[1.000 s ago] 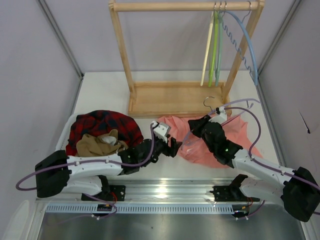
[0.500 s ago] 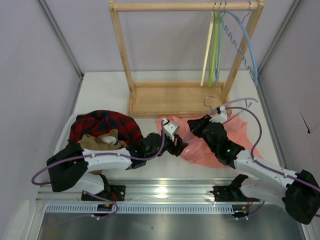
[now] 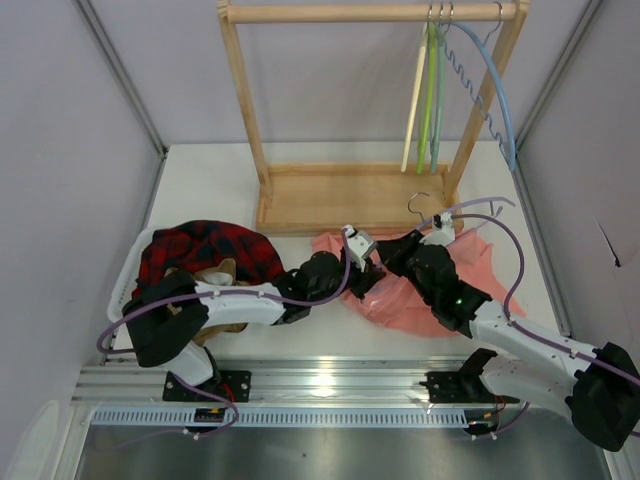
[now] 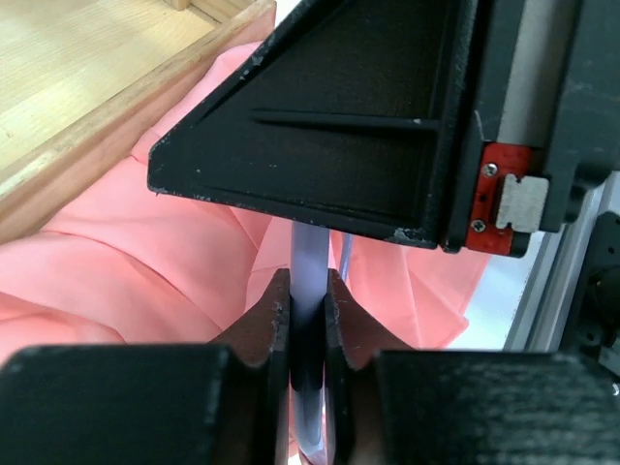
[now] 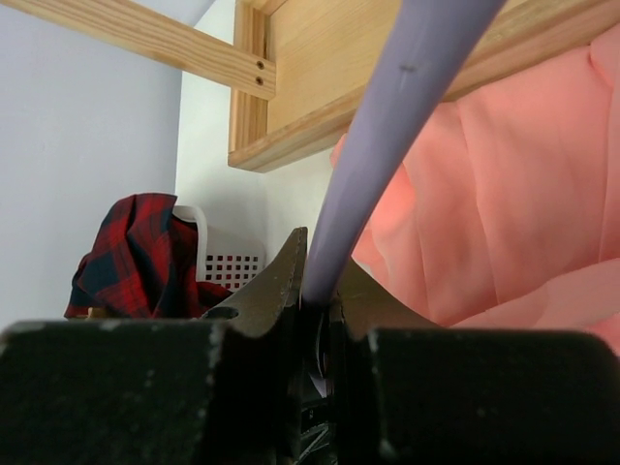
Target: Place the skirt on the hanger
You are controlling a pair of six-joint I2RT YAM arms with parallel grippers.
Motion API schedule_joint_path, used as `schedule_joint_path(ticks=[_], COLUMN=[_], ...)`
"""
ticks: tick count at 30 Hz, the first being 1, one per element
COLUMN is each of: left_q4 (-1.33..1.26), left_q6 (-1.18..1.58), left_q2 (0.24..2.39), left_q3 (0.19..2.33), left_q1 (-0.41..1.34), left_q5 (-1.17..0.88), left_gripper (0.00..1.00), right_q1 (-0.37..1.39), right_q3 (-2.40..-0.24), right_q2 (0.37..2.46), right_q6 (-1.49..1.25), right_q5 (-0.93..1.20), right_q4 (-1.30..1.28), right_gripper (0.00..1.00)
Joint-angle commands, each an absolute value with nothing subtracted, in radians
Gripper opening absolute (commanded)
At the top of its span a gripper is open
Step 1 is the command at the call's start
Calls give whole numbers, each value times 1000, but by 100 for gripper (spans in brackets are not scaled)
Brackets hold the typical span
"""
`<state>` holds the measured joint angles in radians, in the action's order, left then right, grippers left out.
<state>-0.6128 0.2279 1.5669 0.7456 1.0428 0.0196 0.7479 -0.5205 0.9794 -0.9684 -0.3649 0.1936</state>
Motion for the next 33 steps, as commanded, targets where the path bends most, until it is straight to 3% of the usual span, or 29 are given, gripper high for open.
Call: schedule_joint_path(ticks=[1, 3, 6, 12, 14, 22, 27, 33], left_q4=[-689, -709, -742, -781, -784, -776, -775, -764], left_q6=[235, 248, 267, 268, 261, 245, 250, 250], left_q2=[1577, 1575, 1574, 1575, 1580, 1575, 1566, 1555], left_q3=[773, 766, 741, 716, 718, 718, 715, 707], left_q1=[1014, 1002, 986, 974, 976, 971, 971, 969], left_q5=[8, -23, -43, -64, -69, -60, -60, -72], left_gripper=[6, 0, 0, 0, 0, 0, 0, 0], right_q1=[750, 749, 749, 741, 736, 741, 775, 836], right_q3=[-551, -557, -571, -592, -603, -569, -434, -408], right_q2=[960, 959, 936, 787, 750, 666, 660, 744], right_q6=[-965, -965, -971, -976, -979, -913, -858, -819], right_q5=[-347, -344, -350, -354, -333, -239, -164, -262], right_q4=[213, 169, 78, -121, -181, -331, -210, -157], right_gripper=[0, 0, 18, 44, 48, 43, 38, 35])
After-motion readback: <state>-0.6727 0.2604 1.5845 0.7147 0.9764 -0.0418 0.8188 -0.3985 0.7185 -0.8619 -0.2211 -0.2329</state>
